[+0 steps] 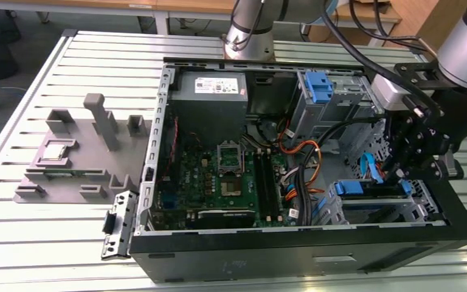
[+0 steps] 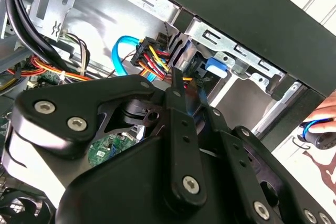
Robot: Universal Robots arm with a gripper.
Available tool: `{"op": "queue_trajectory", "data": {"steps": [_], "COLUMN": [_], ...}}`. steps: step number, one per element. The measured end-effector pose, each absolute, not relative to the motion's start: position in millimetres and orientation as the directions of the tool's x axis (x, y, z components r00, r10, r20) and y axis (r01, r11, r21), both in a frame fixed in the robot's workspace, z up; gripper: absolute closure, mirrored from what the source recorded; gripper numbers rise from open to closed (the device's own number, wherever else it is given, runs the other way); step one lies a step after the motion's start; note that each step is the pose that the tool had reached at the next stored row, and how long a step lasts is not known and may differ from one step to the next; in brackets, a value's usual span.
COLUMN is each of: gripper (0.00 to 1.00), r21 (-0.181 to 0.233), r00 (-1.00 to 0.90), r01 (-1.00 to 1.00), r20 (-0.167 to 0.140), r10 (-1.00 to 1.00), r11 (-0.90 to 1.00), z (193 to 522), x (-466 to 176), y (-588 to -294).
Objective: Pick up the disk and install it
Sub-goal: 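Insert the second disk wire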
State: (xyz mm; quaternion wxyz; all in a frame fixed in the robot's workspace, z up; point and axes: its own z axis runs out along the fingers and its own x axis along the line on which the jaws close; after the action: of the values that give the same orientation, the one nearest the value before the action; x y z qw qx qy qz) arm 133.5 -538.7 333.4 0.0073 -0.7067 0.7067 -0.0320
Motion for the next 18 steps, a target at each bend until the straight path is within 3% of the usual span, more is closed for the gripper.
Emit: {"op": "queue_trajectory", "data": {"steps": [18], "gripper": [0.76], "r21": [-0.056], "r00": [-0.001], "r01": [-0.998], "r20": [0.036], "r10": [-0.999], "r11": [-0.001], "z": [356.6], "x": [133.5], "y": [-538.7]}}
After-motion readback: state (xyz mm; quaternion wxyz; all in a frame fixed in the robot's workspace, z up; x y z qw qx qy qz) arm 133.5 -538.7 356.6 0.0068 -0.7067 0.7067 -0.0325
